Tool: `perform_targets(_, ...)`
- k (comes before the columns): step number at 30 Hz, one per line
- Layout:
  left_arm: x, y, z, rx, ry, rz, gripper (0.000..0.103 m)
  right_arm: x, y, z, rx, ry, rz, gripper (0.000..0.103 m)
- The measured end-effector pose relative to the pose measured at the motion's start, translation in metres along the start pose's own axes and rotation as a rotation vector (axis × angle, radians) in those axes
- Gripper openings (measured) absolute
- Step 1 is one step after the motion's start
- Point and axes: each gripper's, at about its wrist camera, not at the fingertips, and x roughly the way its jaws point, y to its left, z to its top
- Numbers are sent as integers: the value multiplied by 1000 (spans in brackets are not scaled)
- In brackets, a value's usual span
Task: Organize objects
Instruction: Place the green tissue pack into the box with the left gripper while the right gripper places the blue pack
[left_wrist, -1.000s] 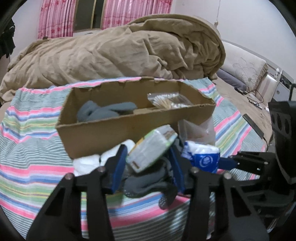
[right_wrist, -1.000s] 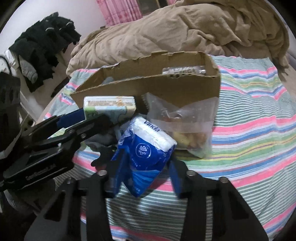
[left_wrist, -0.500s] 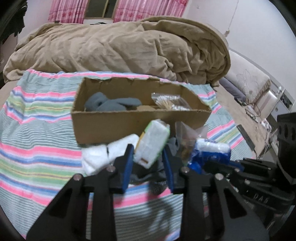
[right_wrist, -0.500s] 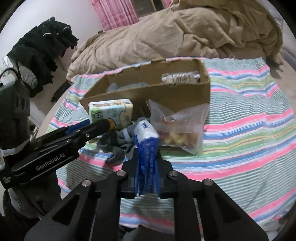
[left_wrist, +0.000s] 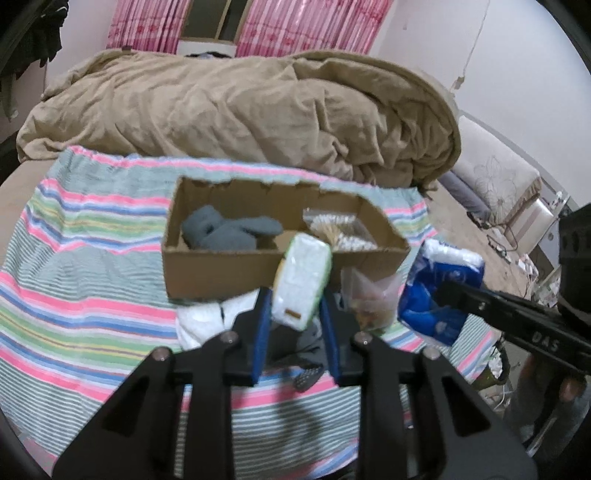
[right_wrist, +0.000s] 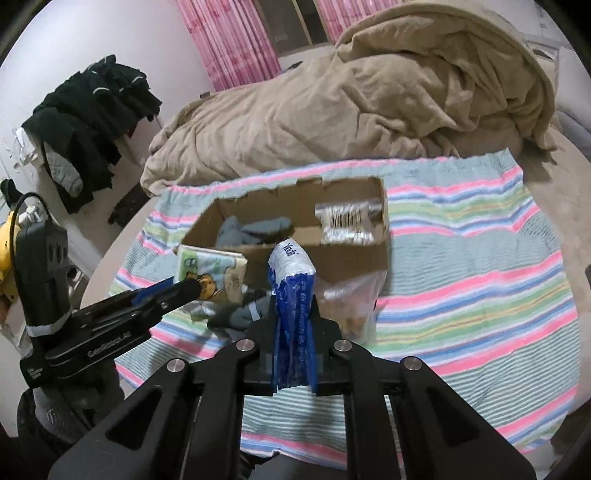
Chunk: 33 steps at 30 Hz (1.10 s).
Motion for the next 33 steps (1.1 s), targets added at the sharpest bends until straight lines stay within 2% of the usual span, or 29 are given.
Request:
perform_targets(8, -30, -11, 32, 13, -83, -6, 27, -15, -8, 19, -4, -48, 3, 12)
perform_targets(16, -25, -15, 59, 30, -110, -10, 27, -11, -9, 51, -42, -97, 5, 12)
perform_targets(26, 24, -2, 72, 31, -77, 14, 27, 41, -6, 78, -88, -67, 16, 12)
perform_targets(33, 75, 12, 63, 5, 15, 15, 27, 87, -12, 72, -72, 23, 40, 12)
